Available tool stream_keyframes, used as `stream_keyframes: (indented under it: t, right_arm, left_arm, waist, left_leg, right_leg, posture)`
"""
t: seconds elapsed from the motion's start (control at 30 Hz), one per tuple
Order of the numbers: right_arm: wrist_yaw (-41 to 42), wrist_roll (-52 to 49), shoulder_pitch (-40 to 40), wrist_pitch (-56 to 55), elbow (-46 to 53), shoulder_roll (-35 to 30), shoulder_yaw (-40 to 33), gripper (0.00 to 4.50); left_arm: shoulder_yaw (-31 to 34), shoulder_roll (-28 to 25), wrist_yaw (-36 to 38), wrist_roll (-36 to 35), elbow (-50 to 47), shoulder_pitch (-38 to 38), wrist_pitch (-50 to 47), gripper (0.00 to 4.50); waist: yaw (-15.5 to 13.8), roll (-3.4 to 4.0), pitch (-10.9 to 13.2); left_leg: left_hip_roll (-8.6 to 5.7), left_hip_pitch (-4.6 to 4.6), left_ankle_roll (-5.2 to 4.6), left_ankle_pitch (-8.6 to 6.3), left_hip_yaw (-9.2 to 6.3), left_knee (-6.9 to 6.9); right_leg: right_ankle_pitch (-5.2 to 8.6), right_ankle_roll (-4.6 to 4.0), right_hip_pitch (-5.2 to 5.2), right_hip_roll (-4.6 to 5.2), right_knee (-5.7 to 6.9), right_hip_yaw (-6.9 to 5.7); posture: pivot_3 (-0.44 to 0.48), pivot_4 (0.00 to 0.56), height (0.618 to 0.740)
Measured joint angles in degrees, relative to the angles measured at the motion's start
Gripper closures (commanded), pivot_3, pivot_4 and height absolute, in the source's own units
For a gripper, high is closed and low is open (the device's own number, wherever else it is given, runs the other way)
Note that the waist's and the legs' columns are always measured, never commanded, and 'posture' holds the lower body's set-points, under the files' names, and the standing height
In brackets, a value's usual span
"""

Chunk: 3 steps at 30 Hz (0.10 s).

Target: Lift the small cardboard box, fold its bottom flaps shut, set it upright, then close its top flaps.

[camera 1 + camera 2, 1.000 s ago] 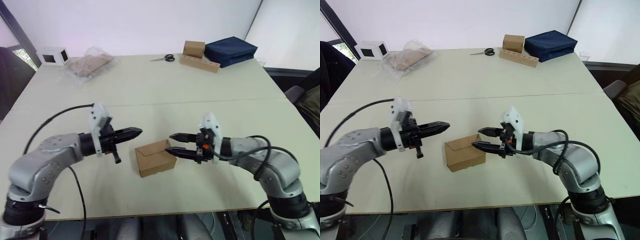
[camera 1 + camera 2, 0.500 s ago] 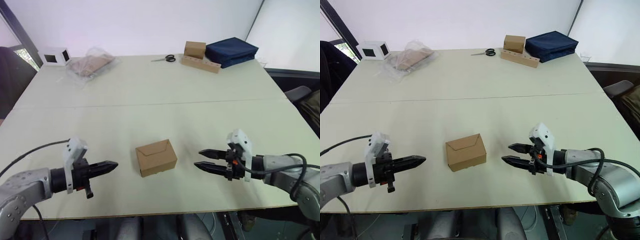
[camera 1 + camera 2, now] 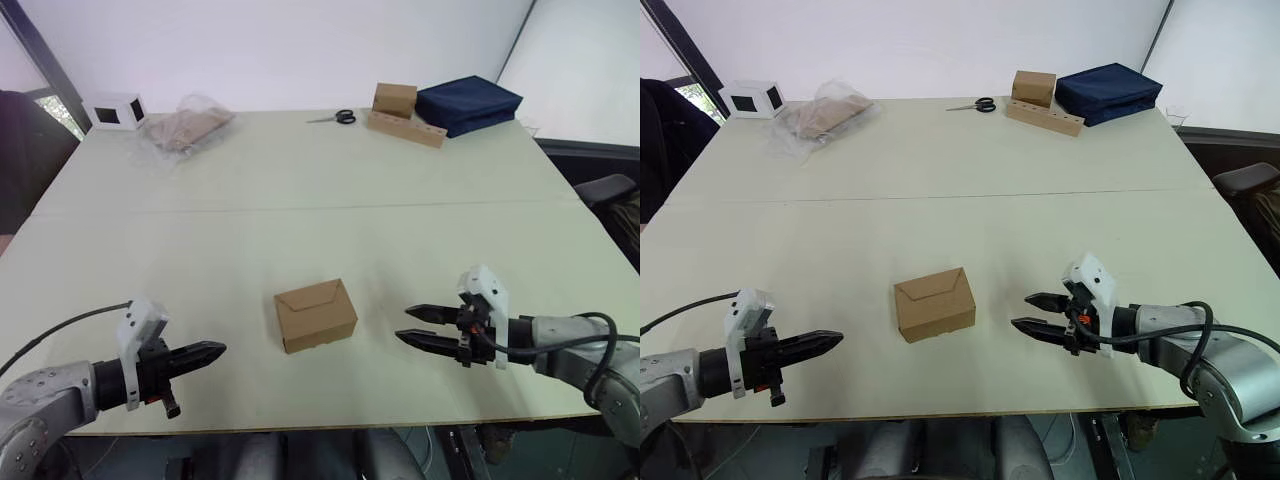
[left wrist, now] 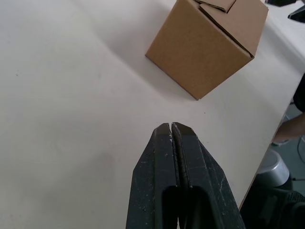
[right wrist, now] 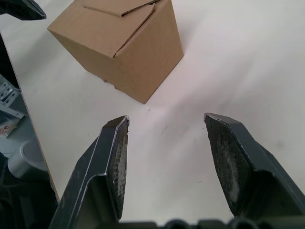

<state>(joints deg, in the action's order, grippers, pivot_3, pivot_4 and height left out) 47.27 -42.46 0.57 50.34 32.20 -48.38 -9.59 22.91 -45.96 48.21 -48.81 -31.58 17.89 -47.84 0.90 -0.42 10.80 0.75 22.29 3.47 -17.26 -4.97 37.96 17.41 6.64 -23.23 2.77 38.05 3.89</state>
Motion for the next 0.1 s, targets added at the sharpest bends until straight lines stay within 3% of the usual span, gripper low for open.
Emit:
stream_keyframes:
  t: [0.1]
  right_arm:
    - [-0.03,0.13,0.01,-0.27,0.0,0.01,0.37,1.89]
  left_arm:
    - [0.0,0.11,-0.74,-0.06,0.18,-0.39,-0.1,4.5]
  waist:
    - [-0.05,0.0,0.0]
  left_leg:
    - [0.0,-0.01,0.0,0.0,0.0,0.0]
  right_leg:
    - [0.0,0.0,0.0,0.0,0.0,0.0]
  posture:
    - [0.0,0.15,0.74]
